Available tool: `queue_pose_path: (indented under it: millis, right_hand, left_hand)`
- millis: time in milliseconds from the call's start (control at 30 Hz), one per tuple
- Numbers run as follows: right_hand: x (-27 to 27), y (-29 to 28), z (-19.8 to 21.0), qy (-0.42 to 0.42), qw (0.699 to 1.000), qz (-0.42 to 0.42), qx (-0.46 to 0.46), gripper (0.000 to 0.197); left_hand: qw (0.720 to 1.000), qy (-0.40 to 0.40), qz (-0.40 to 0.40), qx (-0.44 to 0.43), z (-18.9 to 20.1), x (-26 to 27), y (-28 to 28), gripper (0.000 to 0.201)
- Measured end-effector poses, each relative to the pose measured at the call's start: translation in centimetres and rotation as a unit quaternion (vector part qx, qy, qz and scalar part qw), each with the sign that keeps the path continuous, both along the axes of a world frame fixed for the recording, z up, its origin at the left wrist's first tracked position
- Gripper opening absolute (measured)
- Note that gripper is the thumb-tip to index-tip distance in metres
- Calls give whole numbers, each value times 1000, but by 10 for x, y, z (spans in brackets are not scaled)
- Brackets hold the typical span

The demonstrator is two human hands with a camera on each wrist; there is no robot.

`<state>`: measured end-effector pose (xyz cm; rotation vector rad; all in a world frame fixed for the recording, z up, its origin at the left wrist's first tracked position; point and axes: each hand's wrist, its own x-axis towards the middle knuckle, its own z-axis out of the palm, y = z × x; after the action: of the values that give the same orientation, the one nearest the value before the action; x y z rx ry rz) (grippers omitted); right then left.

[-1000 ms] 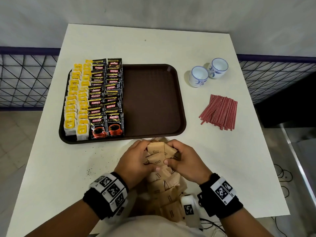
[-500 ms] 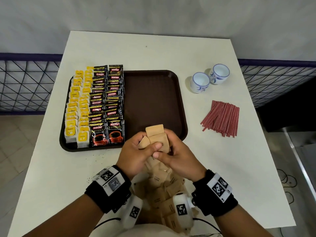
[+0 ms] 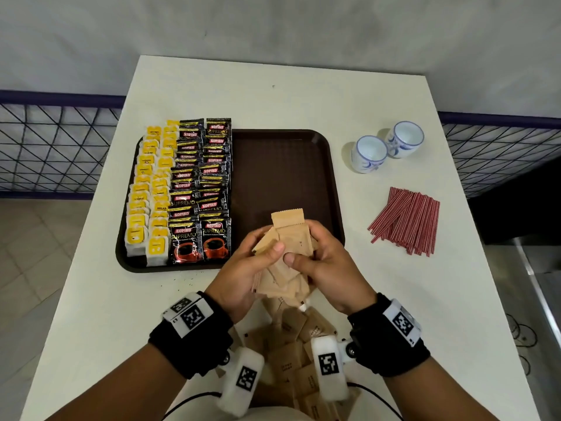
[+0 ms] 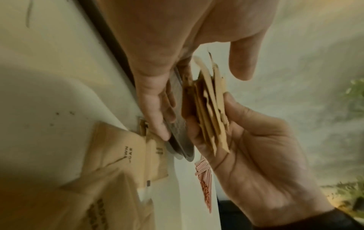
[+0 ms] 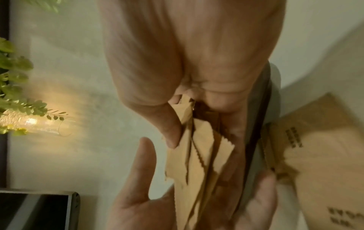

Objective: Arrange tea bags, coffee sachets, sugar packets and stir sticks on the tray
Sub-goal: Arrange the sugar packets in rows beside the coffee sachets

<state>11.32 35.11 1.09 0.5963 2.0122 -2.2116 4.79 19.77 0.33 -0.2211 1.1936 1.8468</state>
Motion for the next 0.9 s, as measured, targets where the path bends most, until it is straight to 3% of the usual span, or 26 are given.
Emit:
queue_pose_path:
  millis: [133, 267, 433, 567, 667, 800, 900]
  right_hand:
    - [-5, -8, -2, -18, 999, -27, -26, 36]
    - [-7, -15, 3, -36, 998, 29, 34, 29]
    - [-10, -13, 2, -39, 988, 96, 110, 32]
    - [-10, -7, -3, -21, 985, 16, 169, 41]
    - [-11, -5, -3, -19, 989, -32, 145, 31]
    - [-10, -2, 1, -23, 999, -35, 26, 27]
    - [-11, 1, -1, -15, 999, -26, 33, 24]
  left_hand:
    - [998, -39, -37, 11, 1, 4, -3, 69]
    - [994, -90, -38, 51, 3, -2, -1, 56]
    - [992, -115, 0, 49, 3, -8, -2, 53]
    - [994, -103, 22, 39, 4, -11, -4, 51]
    - [996, -88, 30, 17, 0, -14, -7, 53]
    - [996, -72, 48, 19, 4, -16, -5, 44]
    - [997, -52, 53, 24, 8, -16, -2, 38]
